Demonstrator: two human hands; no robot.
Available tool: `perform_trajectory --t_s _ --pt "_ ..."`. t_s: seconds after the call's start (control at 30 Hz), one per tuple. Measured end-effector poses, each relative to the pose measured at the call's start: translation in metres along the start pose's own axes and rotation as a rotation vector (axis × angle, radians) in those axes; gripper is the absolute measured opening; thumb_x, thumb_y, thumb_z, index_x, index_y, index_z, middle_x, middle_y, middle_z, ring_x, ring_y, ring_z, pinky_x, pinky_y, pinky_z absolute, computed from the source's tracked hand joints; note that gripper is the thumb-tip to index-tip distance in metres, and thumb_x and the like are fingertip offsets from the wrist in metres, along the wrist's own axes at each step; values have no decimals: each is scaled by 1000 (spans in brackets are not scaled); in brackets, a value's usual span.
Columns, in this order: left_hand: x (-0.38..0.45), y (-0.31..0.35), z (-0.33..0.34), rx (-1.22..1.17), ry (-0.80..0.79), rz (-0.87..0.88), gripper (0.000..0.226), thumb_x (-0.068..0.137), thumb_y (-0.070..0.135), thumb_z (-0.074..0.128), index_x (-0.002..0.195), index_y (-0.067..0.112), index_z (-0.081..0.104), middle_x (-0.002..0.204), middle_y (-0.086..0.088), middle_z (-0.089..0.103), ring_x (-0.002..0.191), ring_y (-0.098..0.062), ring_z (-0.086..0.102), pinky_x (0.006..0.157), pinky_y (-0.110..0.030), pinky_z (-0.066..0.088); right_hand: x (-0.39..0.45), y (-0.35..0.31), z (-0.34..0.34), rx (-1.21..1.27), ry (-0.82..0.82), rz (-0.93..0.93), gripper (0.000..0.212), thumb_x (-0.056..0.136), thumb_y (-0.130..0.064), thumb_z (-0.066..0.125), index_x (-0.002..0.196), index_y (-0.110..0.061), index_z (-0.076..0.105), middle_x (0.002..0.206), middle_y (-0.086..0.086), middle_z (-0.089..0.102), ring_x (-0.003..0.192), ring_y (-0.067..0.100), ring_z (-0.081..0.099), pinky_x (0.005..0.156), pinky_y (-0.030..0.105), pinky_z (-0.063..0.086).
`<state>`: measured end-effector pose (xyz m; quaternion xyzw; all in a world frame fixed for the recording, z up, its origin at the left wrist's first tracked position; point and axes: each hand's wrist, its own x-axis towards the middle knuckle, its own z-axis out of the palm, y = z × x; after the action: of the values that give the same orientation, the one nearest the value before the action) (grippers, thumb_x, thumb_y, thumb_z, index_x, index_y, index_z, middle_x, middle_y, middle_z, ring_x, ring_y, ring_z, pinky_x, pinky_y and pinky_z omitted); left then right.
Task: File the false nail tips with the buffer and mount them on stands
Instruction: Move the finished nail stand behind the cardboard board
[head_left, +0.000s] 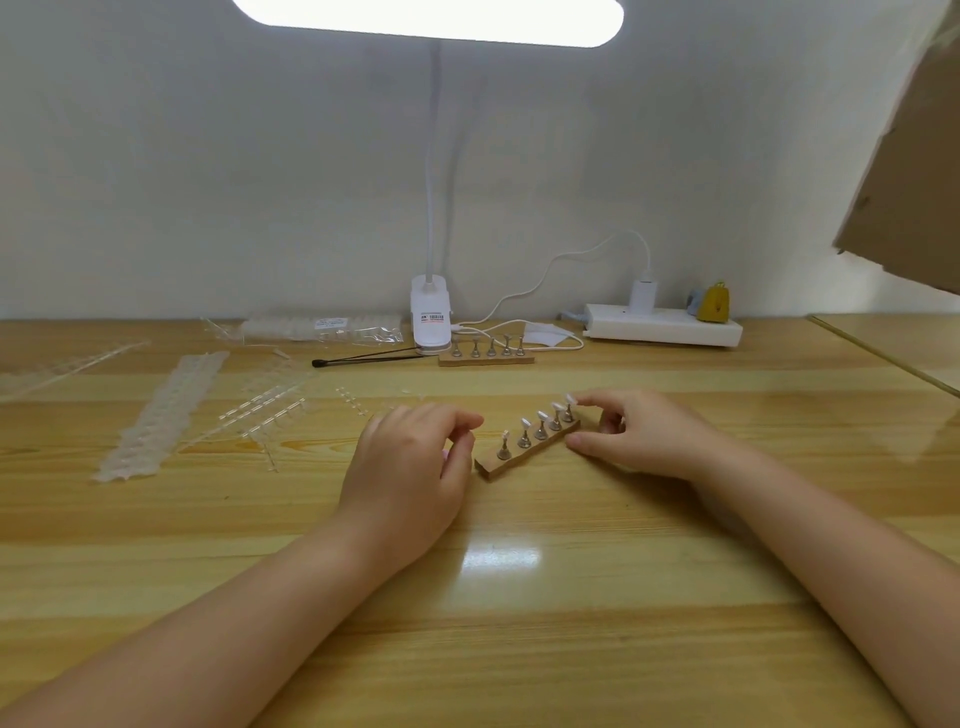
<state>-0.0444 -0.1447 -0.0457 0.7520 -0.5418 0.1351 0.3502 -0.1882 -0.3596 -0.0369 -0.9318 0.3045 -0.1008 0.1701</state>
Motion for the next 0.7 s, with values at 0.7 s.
perform_trajectory --t_s 0.7 --pt "55 48 38 102 -120 15 23 93 25 48 111 28 63 107 13 65 102 -18 51 84 -30 34 -47 103 -88 349 501 295 27 70 -36 83 79 -16 67 62 0 71 56 13 63 55 30 50"
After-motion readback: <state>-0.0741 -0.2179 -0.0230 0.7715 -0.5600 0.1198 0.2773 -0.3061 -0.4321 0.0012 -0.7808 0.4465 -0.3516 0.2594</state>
